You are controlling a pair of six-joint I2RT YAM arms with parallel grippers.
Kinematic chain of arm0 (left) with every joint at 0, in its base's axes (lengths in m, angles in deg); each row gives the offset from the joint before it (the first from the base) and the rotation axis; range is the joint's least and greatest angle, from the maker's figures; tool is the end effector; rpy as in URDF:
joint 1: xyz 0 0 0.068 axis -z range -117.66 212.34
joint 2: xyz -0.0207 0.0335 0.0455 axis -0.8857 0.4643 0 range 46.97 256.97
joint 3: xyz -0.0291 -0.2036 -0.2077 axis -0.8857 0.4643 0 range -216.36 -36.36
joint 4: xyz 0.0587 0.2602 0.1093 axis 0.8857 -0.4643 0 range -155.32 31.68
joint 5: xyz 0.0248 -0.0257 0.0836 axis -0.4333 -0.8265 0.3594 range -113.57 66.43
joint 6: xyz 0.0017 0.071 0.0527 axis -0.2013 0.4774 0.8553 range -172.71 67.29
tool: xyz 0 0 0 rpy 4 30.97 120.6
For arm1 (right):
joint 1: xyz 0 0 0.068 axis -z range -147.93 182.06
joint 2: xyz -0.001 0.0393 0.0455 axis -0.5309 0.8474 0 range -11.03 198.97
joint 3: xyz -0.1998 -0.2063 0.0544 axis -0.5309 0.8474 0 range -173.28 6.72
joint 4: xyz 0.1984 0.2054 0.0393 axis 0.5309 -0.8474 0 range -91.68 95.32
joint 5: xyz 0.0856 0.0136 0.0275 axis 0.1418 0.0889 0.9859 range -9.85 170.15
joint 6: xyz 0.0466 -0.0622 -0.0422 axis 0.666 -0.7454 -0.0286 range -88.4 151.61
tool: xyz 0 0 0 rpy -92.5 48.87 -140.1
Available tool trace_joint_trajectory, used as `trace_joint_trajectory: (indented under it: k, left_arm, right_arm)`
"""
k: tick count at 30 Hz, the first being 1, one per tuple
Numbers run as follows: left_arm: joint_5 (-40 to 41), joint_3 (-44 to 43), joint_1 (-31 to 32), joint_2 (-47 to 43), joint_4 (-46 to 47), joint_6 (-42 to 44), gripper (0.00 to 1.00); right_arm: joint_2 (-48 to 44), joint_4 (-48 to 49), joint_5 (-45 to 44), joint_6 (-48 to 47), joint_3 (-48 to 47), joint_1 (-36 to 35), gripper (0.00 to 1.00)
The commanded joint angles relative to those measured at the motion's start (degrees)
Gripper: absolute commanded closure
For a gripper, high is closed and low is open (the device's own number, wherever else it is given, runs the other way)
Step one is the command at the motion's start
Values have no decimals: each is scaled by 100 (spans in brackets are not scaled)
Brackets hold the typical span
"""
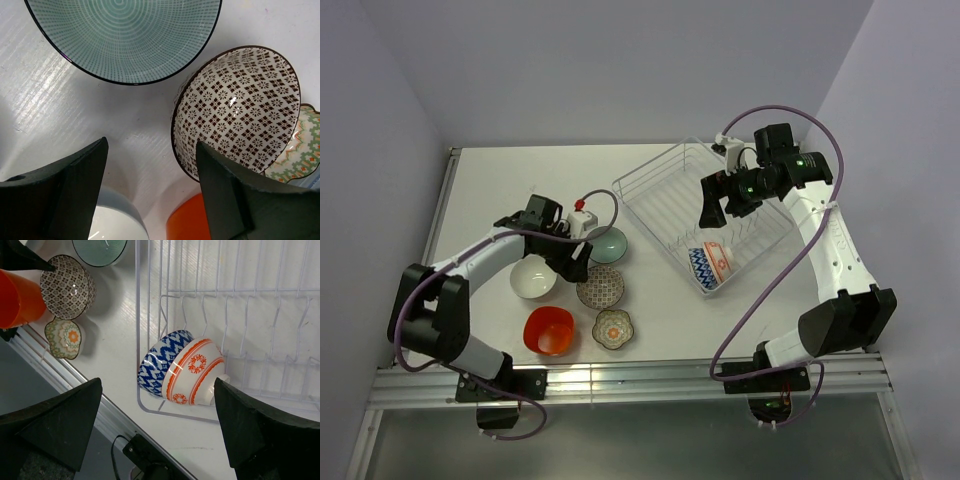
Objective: Load the bowls into the dish rack
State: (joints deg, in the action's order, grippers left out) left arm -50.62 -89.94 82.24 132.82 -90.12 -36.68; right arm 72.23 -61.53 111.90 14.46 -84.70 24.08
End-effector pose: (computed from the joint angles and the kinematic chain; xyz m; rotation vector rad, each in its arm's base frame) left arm 0.2941 -0.1445 0.1721 0.9512 2.4603 -0.6536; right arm 0.3132 0.0856 0.3735 -0.7337 2.3812 0.6486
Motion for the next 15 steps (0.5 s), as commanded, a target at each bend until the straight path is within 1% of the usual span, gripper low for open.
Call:
trace_joint_trajectory:
  k: [1, 5, 8, 9, 14, 15]
  left_arm:
    - [7, 32, -13, 29, 190, 111, 24]
    - [24, 67, 40, 335, 384, -47, 28]
    - [103, 67, 58, 599, 568, -311, 35]
    - [121, 76, 58, 644, 656, -398, 37]
    - [209, 225, 251, 688, 867, -443, 41]
    - [200, 225, 277, 679, 885, -487, 45]
  right_arm:
    - [-196, 181, -2, 80, -175, 34, 0]
    - [-205, 234, -28, 124, -105, 43, 0]
    - [-205, 260, -72, 168, -78, 34, 0]
    - [-205, 269, -90, 177, -61, 34, 0]
    - [-214, 269, -151, 150, -25, 34, 0]
    - [-214, 278, -151, 168, -25, 34, 0]
